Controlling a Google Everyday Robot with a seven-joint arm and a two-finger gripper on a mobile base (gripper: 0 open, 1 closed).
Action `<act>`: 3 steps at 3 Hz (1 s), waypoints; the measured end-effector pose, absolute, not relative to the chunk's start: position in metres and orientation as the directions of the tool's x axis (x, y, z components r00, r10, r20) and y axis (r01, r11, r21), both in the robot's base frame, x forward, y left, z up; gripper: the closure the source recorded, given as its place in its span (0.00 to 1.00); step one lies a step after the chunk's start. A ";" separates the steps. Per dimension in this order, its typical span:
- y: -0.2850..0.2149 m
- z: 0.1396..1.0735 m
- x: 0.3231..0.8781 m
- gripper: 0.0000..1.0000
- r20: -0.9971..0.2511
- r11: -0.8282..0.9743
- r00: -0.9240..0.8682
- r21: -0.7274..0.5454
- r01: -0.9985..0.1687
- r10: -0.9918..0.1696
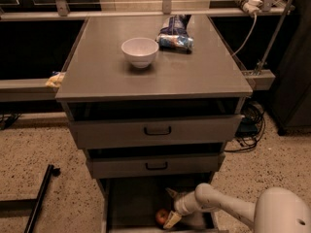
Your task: Pick apple from bottom drawer and place on counter
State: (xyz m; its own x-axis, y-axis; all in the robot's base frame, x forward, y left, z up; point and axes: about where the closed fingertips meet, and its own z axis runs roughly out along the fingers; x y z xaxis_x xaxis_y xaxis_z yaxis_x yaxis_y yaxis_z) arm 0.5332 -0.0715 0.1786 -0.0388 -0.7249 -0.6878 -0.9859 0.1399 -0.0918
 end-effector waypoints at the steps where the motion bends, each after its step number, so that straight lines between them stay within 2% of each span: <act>1: -0.075 0.180 0.535 0.06 -0.687 0.154 -0.053 -0.086 -0.984 -0.725; 3: -0.083 0.168 0.533 0.08 -0.704 0.176 -0.058 -0.096 -0.980 -0.707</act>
Offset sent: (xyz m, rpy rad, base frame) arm 0.0044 -0.0197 -0.0036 0.0122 -0.0179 -0.0498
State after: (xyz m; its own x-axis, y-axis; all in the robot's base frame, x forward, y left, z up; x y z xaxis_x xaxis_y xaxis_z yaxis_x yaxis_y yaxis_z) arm 0.5332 -0.0833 0.1684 -0.0582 -0.7074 -0.7044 -0.9797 0.1759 -0.0957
